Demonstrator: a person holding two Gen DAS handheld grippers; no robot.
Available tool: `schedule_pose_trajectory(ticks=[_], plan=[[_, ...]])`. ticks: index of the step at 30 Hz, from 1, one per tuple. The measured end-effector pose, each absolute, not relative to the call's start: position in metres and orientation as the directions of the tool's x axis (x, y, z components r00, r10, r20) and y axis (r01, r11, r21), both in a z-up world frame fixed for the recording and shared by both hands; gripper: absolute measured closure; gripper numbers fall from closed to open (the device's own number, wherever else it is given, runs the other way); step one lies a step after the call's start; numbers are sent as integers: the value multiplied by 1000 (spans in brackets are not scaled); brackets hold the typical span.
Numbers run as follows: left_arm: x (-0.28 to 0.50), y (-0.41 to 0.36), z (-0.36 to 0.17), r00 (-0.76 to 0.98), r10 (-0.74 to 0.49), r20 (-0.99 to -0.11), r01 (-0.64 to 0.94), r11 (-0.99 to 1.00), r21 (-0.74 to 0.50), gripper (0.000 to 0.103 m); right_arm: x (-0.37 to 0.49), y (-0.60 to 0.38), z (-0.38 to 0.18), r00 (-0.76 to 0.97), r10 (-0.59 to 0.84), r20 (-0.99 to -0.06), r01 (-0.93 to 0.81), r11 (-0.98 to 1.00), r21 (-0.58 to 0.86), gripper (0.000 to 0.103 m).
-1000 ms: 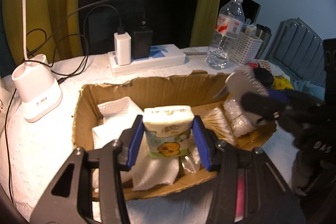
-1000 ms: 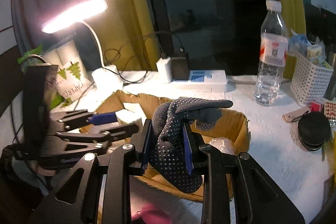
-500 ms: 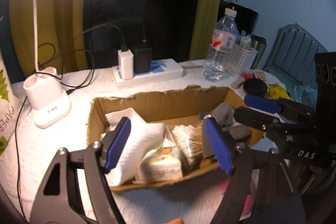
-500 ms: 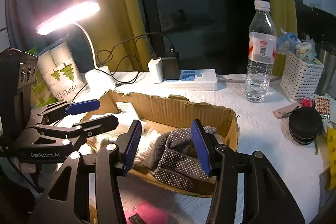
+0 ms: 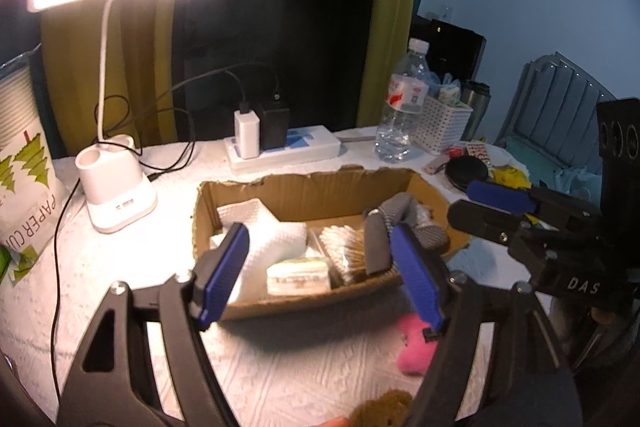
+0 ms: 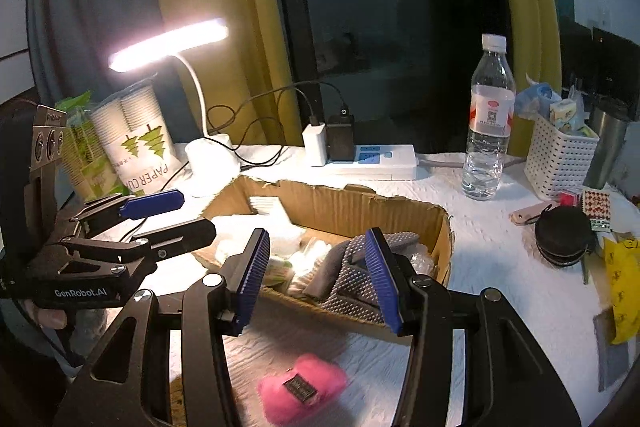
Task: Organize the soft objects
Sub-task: 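Withdraw both tools from the box, then grasp the brown sponge with the left tool while the right tool grasps the pink plush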
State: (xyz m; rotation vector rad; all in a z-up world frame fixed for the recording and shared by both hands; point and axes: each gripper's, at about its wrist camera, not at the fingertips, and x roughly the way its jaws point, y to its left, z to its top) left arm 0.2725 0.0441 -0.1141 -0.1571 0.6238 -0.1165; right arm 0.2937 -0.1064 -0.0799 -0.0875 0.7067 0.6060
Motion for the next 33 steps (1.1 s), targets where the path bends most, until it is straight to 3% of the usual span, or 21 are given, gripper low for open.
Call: schedule_pose_trajectory(ticks=[18,33], plan=[[220,41,-116,814,-201,-544,95,972,-217,28,246,-101,-80,599,445,-666,-532,842,85,51],[198,36,-145,787,-214,-579,87,967,-240,28,227,-102,-104,564,421,-710,-522,848,89,50]])
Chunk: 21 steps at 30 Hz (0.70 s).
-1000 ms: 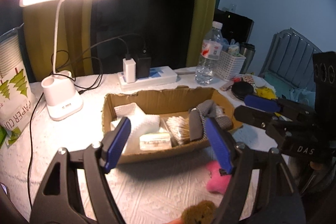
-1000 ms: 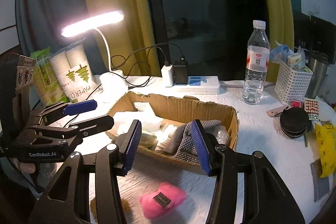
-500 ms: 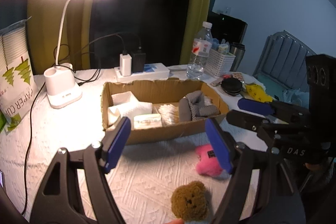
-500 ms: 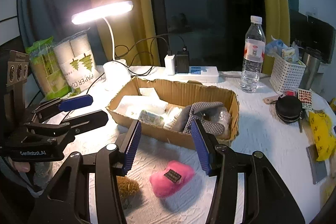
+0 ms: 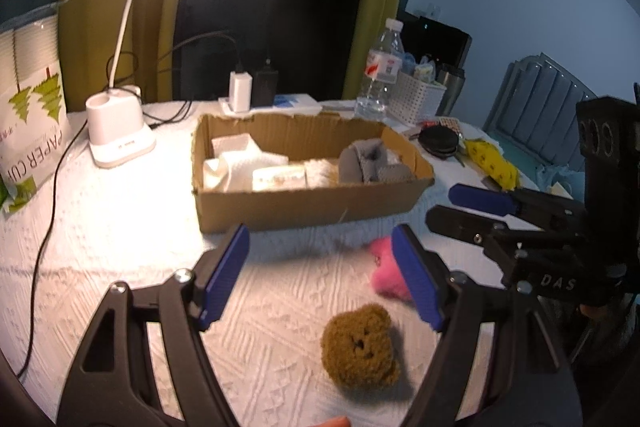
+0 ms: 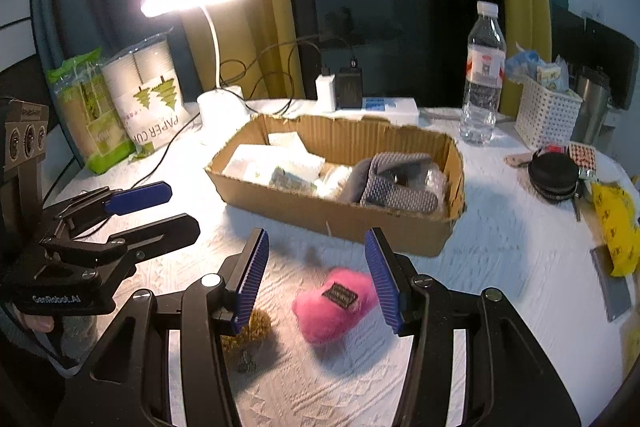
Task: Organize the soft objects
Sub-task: 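Grasp the brown sponge with the left tool while the right tool grasps the pink plush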
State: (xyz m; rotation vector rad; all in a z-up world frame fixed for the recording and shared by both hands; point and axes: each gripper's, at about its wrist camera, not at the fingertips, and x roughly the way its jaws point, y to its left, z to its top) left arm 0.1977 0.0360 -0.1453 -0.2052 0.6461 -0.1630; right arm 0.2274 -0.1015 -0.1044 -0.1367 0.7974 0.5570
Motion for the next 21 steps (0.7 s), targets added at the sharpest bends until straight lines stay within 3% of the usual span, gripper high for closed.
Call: schedule_pose_trajectory(ticks=[9,12,21], plan=[[192,32,-168,757,-223,-614,79,964,-252,28,222,-106,-127,542,399,-740,-503,859,95,49],[192,30,-176,746,-227,-626,78,964,-255,28,223,-109,-135,536,388,-750,-493,865,94,41],[196,22,-193,710,-238,-663,82,962,-259,27,234,-122,-161,518,340,-785,-440,893,96,40]])
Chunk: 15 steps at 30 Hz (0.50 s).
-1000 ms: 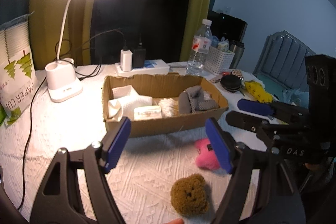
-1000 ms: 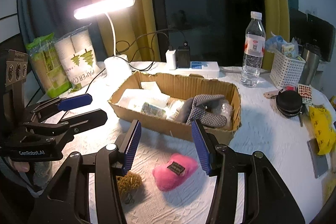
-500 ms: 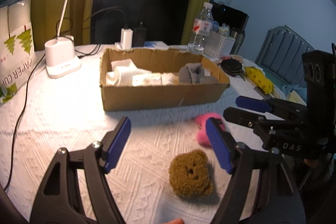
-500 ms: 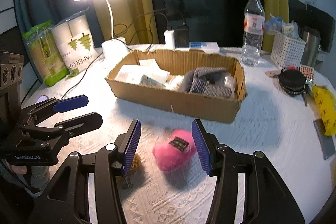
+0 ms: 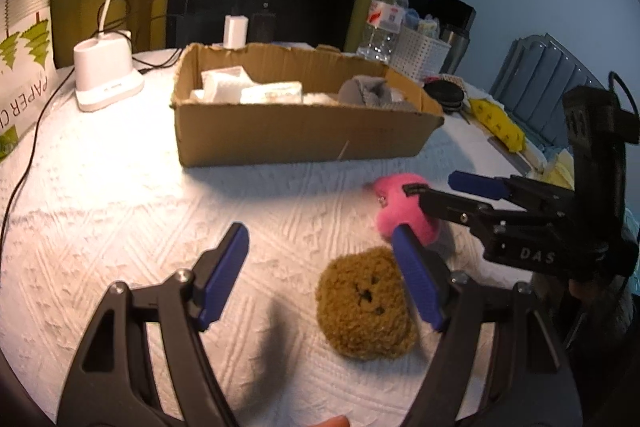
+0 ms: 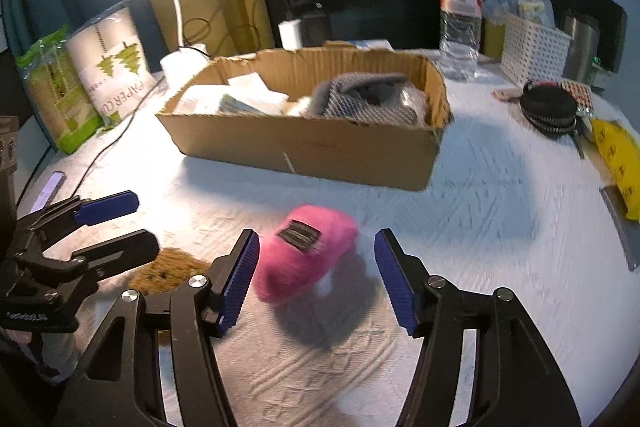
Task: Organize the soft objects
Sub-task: 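Grasp the brown sponge with the left tool while the right tool grasps the pink plush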
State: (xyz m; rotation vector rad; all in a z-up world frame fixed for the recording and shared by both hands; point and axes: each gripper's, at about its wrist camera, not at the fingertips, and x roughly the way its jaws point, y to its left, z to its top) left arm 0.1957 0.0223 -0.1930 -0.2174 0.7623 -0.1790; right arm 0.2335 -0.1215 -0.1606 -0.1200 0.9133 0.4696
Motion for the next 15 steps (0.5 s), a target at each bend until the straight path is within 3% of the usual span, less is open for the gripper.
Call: schedule_pose_trajectory(ticks=[2,4,15], plan=[[198,20,-197,700,-244,-671,83,961,-263,24,237,-124,-166,510,332,-794,-427,899,101,39],[199,19,-200,688,-259,-678,92,958,-273,11,240,-126,-170,497,342,-797,-424,898,121,35],[203,9,-204,656,-273,-704,132,960,-249,10,247,-117,-181,442,387,-809,-459,873,167,32]])
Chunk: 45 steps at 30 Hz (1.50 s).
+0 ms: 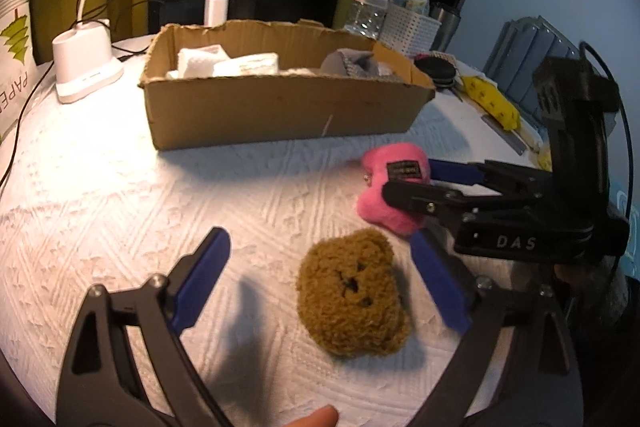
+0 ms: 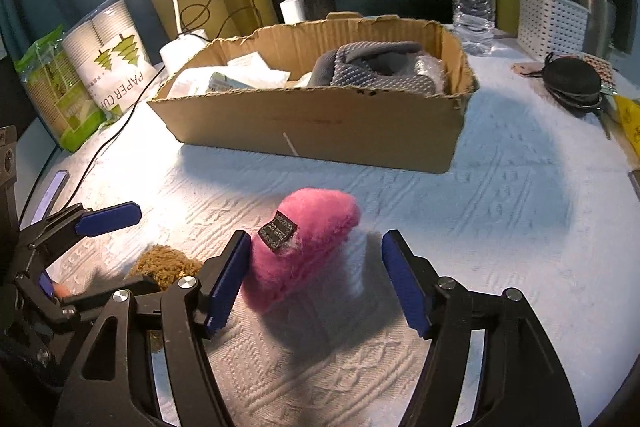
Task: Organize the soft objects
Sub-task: 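Grasp the brown sponge with the left tool while the right tool grasps the pink plush, then carry the sponge and pink plush into the box and open both tools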
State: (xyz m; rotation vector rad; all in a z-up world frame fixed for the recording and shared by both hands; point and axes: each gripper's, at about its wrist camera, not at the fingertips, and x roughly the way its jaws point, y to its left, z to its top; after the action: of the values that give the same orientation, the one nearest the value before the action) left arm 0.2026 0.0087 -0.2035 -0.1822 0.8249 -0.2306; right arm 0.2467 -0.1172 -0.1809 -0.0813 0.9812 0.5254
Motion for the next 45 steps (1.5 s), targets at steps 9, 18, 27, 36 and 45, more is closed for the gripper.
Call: schedule_pose_trajectory(ticks=[9,18,27,36,45], plan=[[208,-2,-209,624,-246,-742,150,969,-195,10,244,-116,-181,414,425,-805,-488,850,198,54],[209,-8,-210,614,-244,-751,163,970,-181,11,239,-131,-173,454,408,-792,-462,868,183,59],[211,-24,-217,580,-229,-781,198,971,-137,48,233,-155,-166,485,410,-773,-434,880,194,60],[203,-21,-210,590,-242,-770,195,968,-155,58,224,-158,-151,505,437,-744,-455,868,200,61],[201,-2,-185,649,-243,-721,163,970,-180,58,224,-150,-132,524,450,-723,-481,857,185,61]])
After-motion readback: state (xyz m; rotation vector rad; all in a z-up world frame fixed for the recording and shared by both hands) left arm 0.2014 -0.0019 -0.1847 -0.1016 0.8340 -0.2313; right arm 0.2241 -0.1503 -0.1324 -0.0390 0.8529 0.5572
